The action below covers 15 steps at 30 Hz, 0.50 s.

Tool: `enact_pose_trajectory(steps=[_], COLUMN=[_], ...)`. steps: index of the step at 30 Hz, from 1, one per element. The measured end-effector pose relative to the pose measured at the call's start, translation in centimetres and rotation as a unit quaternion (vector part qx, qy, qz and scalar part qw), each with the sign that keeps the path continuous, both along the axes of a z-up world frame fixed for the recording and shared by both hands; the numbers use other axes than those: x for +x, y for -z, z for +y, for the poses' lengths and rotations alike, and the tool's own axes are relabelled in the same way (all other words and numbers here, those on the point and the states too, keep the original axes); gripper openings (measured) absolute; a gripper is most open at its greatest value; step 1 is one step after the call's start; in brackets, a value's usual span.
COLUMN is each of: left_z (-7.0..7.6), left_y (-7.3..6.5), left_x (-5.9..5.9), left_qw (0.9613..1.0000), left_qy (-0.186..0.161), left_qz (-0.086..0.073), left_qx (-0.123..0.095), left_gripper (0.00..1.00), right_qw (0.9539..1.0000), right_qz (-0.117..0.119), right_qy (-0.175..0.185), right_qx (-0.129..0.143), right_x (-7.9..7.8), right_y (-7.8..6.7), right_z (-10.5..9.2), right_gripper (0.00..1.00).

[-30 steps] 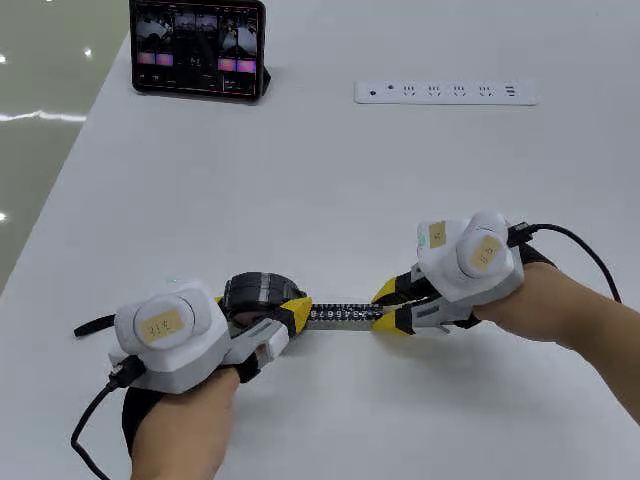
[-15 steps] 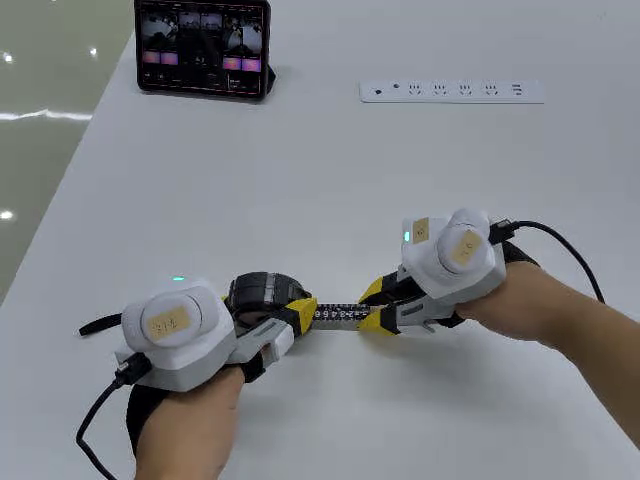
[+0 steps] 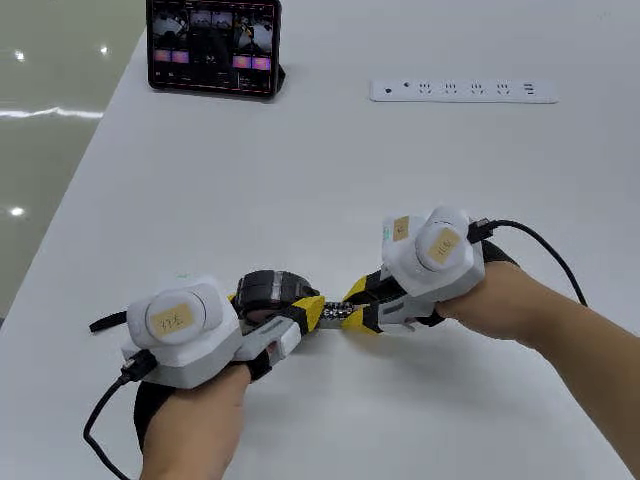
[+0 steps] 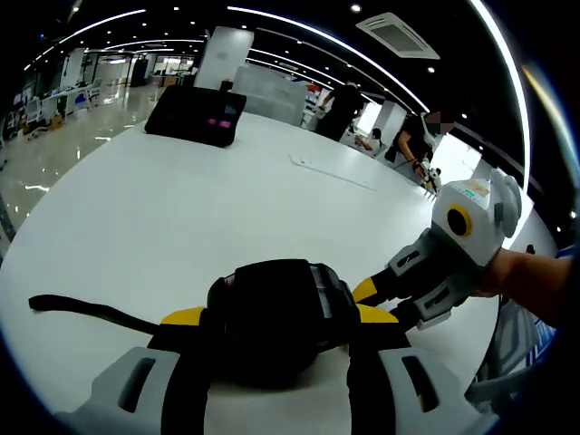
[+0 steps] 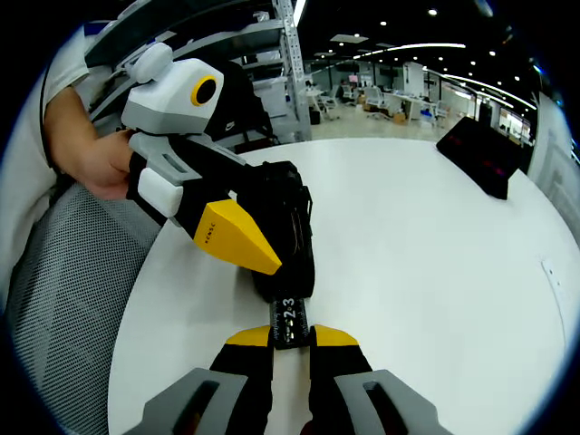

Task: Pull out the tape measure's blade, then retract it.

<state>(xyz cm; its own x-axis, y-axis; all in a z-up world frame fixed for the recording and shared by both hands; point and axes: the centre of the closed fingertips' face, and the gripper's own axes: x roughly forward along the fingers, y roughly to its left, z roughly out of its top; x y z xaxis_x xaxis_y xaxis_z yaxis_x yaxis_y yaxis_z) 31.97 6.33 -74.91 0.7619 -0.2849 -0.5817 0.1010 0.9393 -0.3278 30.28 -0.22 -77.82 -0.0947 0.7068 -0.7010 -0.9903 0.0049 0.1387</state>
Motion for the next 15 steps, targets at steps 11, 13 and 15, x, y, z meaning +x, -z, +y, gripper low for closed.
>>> enact_pose_trajectory(steps=[11,13,15], left_z=[0.03,0.04,0.01], left_y=[-0.03,-0.03,-0.03], left_x=[0.03,0.05,0.06], left_qw=[1.0,1.0,1.0], left_qy=[-0.001,-0.003,-0.001], left_qz=[-0.001,0.0,0.001], left_qx=[-0.005,-0.007,-0.005], left_gripper=[0.57,0.57,0.57], right_qw=[0.9999,0.9999,0.9998], right_qz=[0.011,0.015,0.015], right_qy=[0.004,0.008,0.011], right_qx=[0.0,0.003,0.002], right_x=[-0.02,-0.03,-0.04], right_y=[-0.06,-0.14,-0.11], right_z=[0.59,0.69,0.72], right_gripper=[0.11,0.11,0.11])
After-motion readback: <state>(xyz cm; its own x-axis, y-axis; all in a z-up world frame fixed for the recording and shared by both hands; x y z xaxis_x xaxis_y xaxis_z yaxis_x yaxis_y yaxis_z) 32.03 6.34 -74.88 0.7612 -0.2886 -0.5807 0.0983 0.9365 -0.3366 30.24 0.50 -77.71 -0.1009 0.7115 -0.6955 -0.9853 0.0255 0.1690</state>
